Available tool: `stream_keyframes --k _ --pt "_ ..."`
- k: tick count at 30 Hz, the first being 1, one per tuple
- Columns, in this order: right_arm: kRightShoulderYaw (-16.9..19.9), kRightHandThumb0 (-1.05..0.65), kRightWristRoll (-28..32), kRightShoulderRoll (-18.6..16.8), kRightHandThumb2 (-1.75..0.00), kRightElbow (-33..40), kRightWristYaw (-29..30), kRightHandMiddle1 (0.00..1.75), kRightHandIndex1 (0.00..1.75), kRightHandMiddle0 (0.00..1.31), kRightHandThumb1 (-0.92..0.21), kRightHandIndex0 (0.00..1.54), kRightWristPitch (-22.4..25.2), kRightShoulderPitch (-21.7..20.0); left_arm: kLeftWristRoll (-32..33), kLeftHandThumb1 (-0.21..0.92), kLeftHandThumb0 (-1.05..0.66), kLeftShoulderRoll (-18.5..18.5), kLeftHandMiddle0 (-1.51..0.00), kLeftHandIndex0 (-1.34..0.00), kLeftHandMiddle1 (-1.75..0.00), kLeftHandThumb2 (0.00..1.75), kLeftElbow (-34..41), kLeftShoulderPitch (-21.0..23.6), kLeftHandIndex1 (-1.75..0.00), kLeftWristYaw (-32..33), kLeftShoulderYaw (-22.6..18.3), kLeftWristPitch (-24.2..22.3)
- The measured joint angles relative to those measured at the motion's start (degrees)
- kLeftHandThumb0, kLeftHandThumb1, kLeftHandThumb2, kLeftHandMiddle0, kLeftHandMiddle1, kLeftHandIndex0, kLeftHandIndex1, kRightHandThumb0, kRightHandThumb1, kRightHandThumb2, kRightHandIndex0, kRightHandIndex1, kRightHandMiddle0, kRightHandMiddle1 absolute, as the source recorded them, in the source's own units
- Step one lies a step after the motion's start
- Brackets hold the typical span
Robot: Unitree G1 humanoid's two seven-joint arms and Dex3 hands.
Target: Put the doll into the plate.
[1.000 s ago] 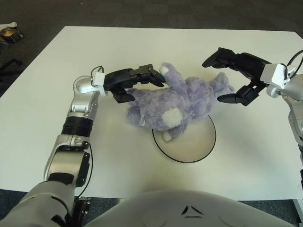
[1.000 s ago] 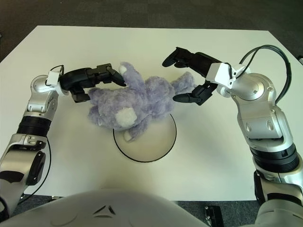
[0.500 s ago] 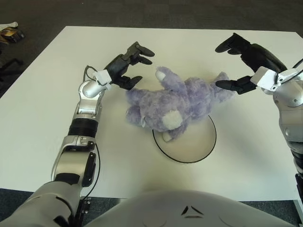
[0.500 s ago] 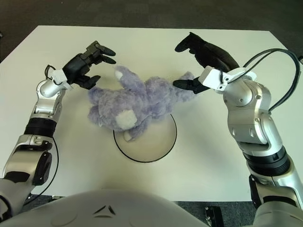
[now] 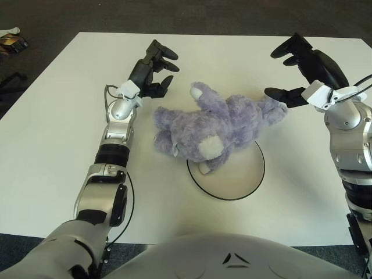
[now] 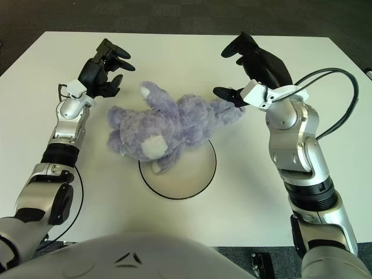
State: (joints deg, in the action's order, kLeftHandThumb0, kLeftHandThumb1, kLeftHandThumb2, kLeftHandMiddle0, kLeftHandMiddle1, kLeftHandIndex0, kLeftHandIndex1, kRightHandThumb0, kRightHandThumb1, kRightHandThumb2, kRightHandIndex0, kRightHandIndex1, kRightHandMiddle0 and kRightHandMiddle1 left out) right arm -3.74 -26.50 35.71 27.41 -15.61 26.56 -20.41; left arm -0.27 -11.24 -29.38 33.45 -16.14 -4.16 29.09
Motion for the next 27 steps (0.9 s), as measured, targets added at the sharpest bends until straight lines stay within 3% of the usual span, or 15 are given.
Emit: stream_keyframes --k 3,8,19,21,22,23,25,27 --pt "0.65 -0.49 -0.01 -0.85 -1.0 -0.06 0.67 1.35 0.95 0.06 -0.46 0.26 -0.12 0.57 -0.01 0.83 -0.36 0.12 -0.48 -0.25 -1.36 0.64 -0.19 0.25 -1.75 1.16 -0.08 -0.95" --pt "2.65 -0.39 0.33 -3.14 -1.06 -0.38 2.08 1.39 1.1 0.11 -0.45 0.32 -0.26 2.24 -0.03 0.83 -0.36 0.17 -0.47 -0.25 -1.35 0.65 -1.39 0.46 -1.75 3.08 -0.18 -1.6" --pt "8.28 -0.34 5.34 -11.97 -1.1 -4.74 7.71 1.48 1.26 0.17 -0.45 0.31 -0.59 2.17 0.23 0.82 -0.36 0.43 -0.46 -0.25 -1.37 0.66 -5.0 1.32 -1.75 4.35 -0.27 -3.17" --pt "9.59 -0.35 7.01 -13.18 -0.75 -7.36 9.27 1.59 1.3 0.24 -0.7 0.31 -2.91 2.01 0.46 0.8 -0.36 0.56 -0.48 -0.26 -1.38 0.68 -5.79 1.66 -1.75 4.59 -0.42 -3.6" --pt "10.53 -0.35 8.46 -13.88 -0.65 -9.48 10.26 1.61 1.33 0.26 -0.77 0.32 -5.52 1.79 0.77 0.79 -0.37 0.66 -0.5 -0.27 -1.39 0.7 -6.28 1.91 -1.75 4.71 -0.58 -3.97" --pt "11.39 -0.23 9.72 -14.4 -0.65 -11.62 11.08 1.6 1.41 0.26 -0.77 0.36 -7.6 1.55 0.99 0.78 -0.37 0.76 -0.52 -0.28 -1.39 0.72 -6.77 2.16 -1.75 4.81 -0.78 -4.33" --pt "13.29 -0.12 12.35 -15.46 -0.64 -16.36 12.96 1.6 1.47 0.26 -0.76 0.39 -12.59 1.2 1.71 0.76 -0.37 1.08 -0.53 -0.29 -1.4 0.74 -7.73 2.65 -1.75 5.05 -1.29 -5.34" --pt "14.52 -0.06 13.99 -16.21 -0.75 -19.75 14.36 1.62 1.54 0.29 -0.7 0.41 -15.68 1.15 2.12 0.75 -0.37 1.26 -0.56 -0.3 -1.41 0.76 -8.69 2.93 -1.75 5.44 -1.76 -5.91"
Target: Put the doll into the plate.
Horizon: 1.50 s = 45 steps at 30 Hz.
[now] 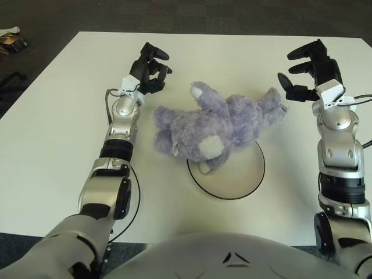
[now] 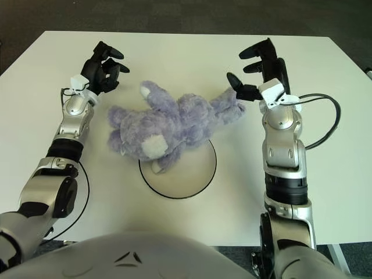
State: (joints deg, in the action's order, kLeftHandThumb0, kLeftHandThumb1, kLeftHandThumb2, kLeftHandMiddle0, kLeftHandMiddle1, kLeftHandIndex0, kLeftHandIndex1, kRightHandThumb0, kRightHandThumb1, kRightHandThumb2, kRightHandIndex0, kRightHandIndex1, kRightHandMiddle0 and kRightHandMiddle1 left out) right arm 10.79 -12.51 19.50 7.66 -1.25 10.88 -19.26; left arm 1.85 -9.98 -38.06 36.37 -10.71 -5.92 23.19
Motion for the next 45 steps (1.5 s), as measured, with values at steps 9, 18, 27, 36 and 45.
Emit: stream_keyframes --k 9,18,27,36,45 --pt "3.29 -0.01 5.9 -3.39 -0.92 -6.27 3.84 1.7 1.59 0.38 -0.59 0.38 -8.52 0.07 0.08 0.72 -0.38 0.22 -0.64 -0.32 -1.45 0.8 -5.52 0.76 -1.75 2.63 -1.06 -0.42" --pt "5.32 -0.01 10.44 -5.49 -0.95 -9.18 5.08 1.68 1.54 0.43 -0.55 0.42 -11.46 0.12 -0.09 0.71 -0.38 0.41 -0.62 -0.33 -1.49 0.82 -7.6 1.01 -1.75 4.82 -1.07 -0.78" --pt "6.81 -0.01 13.47 -5.93 -0.99 -14.5 5.75 1.66 1.55 0.44 -0.51 0.47 -15.41 0.0 -0.16 0.69 -0.38 0.88 -0.66 -0.33 -1.54 0.83 -7.62 1.01 -1.75 7.65 -1.34 -1.28" --pt "6.9 -0.01 16.57 -6.63 -1.03 -21.88 3.56 1.68 1.52 0.41 -0.48 0.54 -22.1 -0.04 -0.35 0.67 -0.39 2.0 -0.77 -0.35 -1.55 0.86 -7.16 0.79 -1.75 9.91 -1.34 -2.0" --pt "6.96 -0.01 18.9 -6.63 -1.05 -26.15 0.67 1.68 1.5 0.42 -0.46 0.57 -25.27 -0.02 0.74 0.64 -0.39 3.02 -0.78 -0.37 -1.58 0.9 -6.56 -0.55 -1.75 10.34 -2.13 -3.95"
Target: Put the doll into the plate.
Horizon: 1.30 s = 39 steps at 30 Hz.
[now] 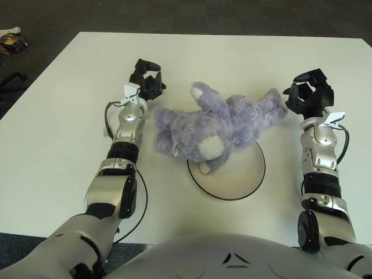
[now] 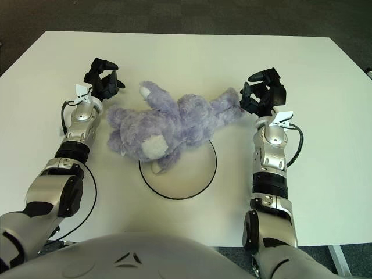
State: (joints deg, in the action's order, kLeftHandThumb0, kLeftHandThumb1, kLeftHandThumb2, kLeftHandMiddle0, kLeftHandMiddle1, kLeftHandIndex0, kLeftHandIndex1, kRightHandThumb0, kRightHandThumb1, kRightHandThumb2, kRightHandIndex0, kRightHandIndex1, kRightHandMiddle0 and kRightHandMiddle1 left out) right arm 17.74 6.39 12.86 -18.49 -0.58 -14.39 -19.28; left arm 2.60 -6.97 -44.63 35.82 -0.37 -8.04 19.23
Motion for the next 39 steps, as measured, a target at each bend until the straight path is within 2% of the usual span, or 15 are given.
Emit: stream_keyframes --k 16,24,29,39 --pt "-0.81 -0.01 0.05 -0.92 -1.07 0.04 -0.41 1.65 1.51 0.44 -0.43 0.6 -0.62 1.88 1.73 0.62 -0.4 2.22 -0.82 -0.38 -1.63 0.93 3.39 -2.68 -1.75 -0.1 -0.77 -0.16" --pt "-1.76 -0.01 0.03 -1.28 -1.12 0.47 -0.74 1.68 1.53 0.42 -0.41 0.6 1.19 3.16 1.62 0.61 -0.4 4.84 -0.86 -0.39 -1.66 0.94 7.91 -6.46 -1.75 1.83 -0.76 0.58" --pt "-2.43 -0.01 -0.08 -1.3 -1.13 1.9 -0.73 1.7 1.56 0.4 -0.42 0.59 3.38 4.0 0.99 0.62 -0.4 7.43 -0.86 -0.38 -1.69 0.92 10.05 -9.36 -1.75 4.58 -0.57 3.07" --pt "-3.66 -0.01 -0.29 -2.18 -1.14 5.4 0.08 1.68 1.57 0.41 -0.41 0.6 6.97 6.83 0.21 0.65 -0.39 8.69 -0.81 -0.36 -1.74 0.88 13.71 -11.9 -1.75 5.6 -0.3 6.25"
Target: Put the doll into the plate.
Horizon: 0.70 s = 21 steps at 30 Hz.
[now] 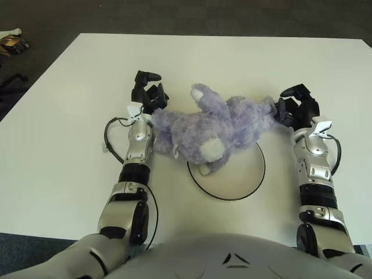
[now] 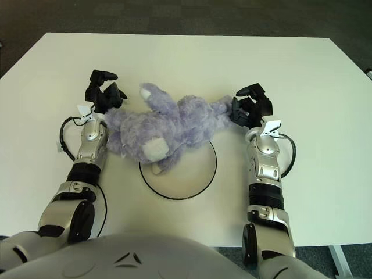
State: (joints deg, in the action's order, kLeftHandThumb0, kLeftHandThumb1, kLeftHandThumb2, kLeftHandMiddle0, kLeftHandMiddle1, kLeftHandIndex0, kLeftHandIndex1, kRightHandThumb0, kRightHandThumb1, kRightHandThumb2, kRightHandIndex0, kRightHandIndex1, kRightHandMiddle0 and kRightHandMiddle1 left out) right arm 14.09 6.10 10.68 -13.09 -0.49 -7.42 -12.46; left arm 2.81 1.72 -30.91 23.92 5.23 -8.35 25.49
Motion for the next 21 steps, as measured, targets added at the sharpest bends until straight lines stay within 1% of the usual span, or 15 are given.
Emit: stream_keyframes --k 6,11,15,21 --pt "-0.34 -0.01 0.02 -1.19 -1.14 4.3 1.54 1.67 1.57 0.41 -0.41 0.61 3.41 2.1 -0.05 0.66 -0.39 0.16 -0.81 -0.35 -1.75 0.87 2.8 -1.79 -1.75 -0.03 0.54 -0.25" --pt "-0.26 -0.01 0.29 -2.26 -1.15 6.67 2.33 1.67 1.57 0.41 -0.39 0.62 5.7 3.27 -0.1 0.65 -0.39 0.09 -0.81 -0.36 -1.75 0.88 3.6 -2.39 -1.75 -0.11 0.8 -0.18" --pt "-0.18 -0.01 0.28 -2.89 -1.16 8.05 3.05 1.67 1.57 0.42 -0.38 0.64 6.59 4.0 -0.15 0.65 -0.39 0.13 -0.8 -0.36 -1.75 0.89 3.6 -2.76 -1.75 -0.1 0.81 0.56" --pt "-0.11 -0.01 0.28 -3.6 -1.17 9.09 3.61 1.67 1.57 0.42 -0.38 0.65 6.66 4.69 -0.18 0.65 -0.39 0.31 -0.81 -0.36 -1.75 0.89 4.04 -3.11 -1.75 0.48 0.72 1.06"
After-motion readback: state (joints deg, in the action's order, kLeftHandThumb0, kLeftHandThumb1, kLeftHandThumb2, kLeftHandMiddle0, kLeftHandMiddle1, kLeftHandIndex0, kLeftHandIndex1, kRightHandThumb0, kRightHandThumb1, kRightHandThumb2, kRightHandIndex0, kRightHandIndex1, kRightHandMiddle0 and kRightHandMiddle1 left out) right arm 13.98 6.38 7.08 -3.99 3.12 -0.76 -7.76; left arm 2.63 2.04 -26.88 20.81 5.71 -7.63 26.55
